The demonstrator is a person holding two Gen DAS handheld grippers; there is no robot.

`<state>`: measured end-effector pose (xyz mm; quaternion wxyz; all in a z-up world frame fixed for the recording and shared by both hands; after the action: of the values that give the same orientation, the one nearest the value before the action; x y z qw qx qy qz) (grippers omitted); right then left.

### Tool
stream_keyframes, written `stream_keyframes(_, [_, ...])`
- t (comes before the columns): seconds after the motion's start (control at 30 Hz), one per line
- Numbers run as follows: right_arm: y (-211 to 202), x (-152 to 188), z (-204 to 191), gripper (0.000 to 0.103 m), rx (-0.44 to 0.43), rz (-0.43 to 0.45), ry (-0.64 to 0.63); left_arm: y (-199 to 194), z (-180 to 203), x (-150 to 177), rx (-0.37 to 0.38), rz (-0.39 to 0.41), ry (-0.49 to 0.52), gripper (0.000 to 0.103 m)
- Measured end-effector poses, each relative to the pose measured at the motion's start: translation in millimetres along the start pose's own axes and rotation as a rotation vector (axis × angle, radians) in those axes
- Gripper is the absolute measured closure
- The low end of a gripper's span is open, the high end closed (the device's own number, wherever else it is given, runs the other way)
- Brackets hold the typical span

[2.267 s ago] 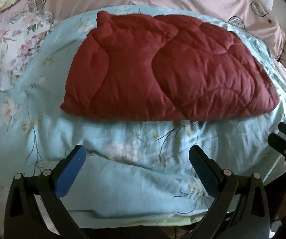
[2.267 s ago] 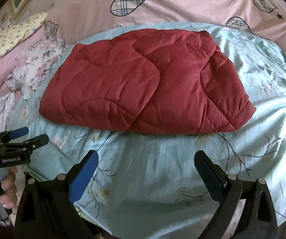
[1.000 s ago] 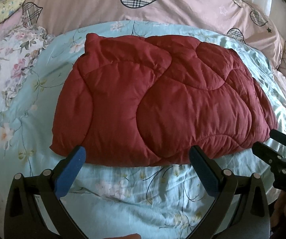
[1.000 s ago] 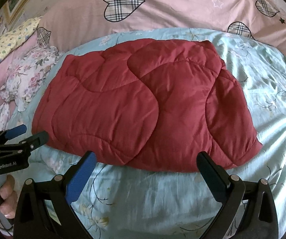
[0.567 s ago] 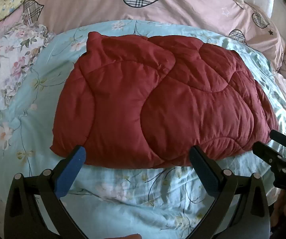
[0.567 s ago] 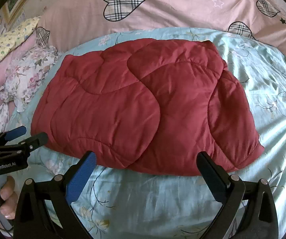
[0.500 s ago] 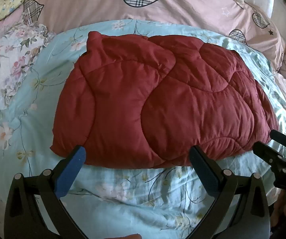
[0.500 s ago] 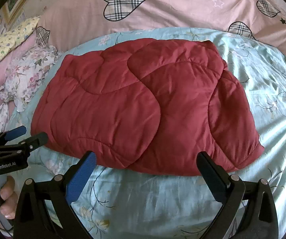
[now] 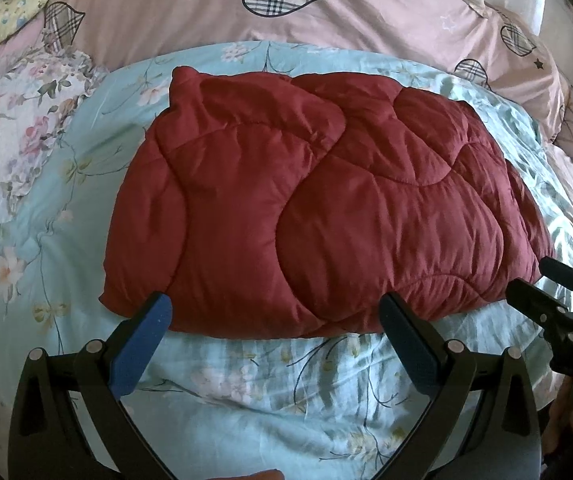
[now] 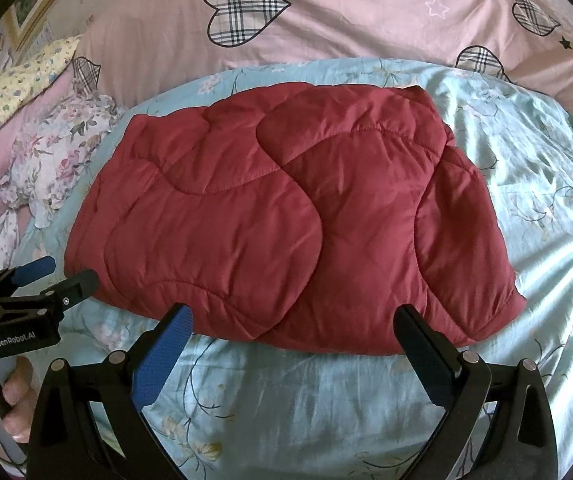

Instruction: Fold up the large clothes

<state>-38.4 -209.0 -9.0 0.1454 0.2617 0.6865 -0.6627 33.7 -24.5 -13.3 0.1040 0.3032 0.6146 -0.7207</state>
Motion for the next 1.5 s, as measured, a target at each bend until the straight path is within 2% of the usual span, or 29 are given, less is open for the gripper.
stream_keyframes(1.5, [-6.9,-4.4,3.8,0.002,-0.011,0.012,0.001,-6.8,1.8,-2.4,-0.019,0.024,0.014,0.0])
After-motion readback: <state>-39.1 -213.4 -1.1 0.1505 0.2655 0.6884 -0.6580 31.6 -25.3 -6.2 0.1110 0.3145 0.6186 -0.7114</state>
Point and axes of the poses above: each gripper's, at about its wrist camera, not at the fingertips, and y roughly the way its jaws point, z to its right, x to its underside, the point moved 3 cm from there along y, roughly the way its jaws point, and after that the axes turned 3 degrees about x, right-handed, at the moved point
